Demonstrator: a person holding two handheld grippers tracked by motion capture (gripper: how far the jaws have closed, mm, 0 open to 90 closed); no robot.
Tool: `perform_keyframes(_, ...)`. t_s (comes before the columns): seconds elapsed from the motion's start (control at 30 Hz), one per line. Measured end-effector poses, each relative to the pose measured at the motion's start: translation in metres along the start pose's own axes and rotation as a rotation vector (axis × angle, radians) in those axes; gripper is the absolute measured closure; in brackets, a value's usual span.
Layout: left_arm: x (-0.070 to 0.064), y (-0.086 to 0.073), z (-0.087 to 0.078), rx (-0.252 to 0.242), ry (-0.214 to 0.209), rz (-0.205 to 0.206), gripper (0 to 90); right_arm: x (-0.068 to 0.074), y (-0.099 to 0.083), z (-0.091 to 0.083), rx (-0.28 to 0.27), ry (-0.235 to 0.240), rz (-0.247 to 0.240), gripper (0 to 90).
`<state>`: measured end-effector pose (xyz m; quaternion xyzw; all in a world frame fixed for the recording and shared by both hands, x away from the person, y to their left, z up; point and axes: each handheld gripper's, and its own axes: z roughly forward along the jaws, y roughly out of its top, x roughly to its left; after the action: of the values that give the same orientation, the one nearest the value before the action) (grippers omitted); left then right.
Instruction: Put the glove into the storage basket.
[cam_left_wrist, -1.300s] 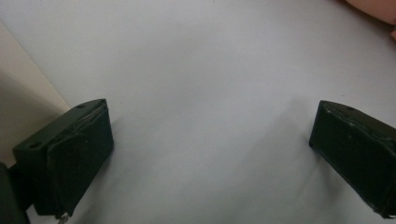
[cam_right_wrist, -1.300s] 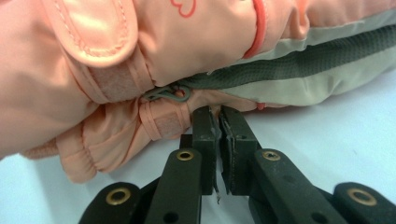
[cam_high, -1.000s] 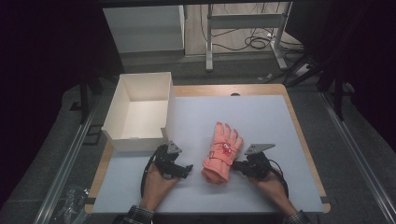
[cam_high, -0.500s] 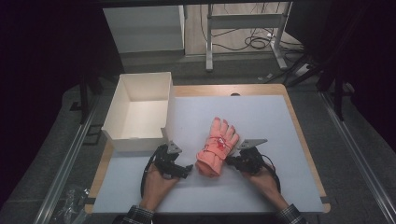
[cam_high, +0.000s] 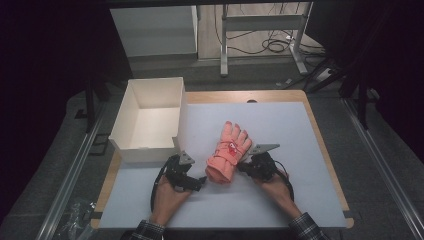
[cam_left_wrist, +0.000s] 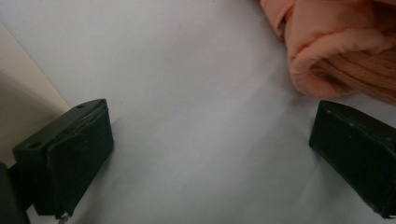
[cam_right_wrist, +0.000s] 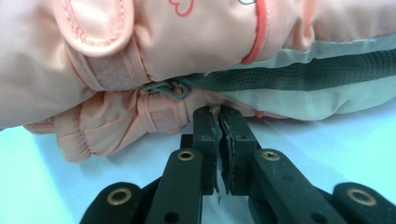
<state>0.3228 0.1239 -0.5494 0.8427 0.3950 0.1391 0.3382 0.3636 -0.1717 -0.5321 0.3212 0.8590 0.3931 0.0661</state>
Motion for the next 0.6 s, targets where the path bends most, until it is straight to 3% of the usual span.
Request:
perform_keyframes(0.37, 0.0, 0.0, 0.0, 0.0, 0.0, 0.0, 0.0, -0.0031, 0.0074, 0.0092, -0.009, 0.006, 0.016, 85.0)
perform_keyframes(0.6, 0.0003, -0.0001, 0.0, 0.0, -0.002, -0.003, 0.0, 0.0008, 0.0068, -0.0007, -0.024, -0.016, -0.017, 79.5)
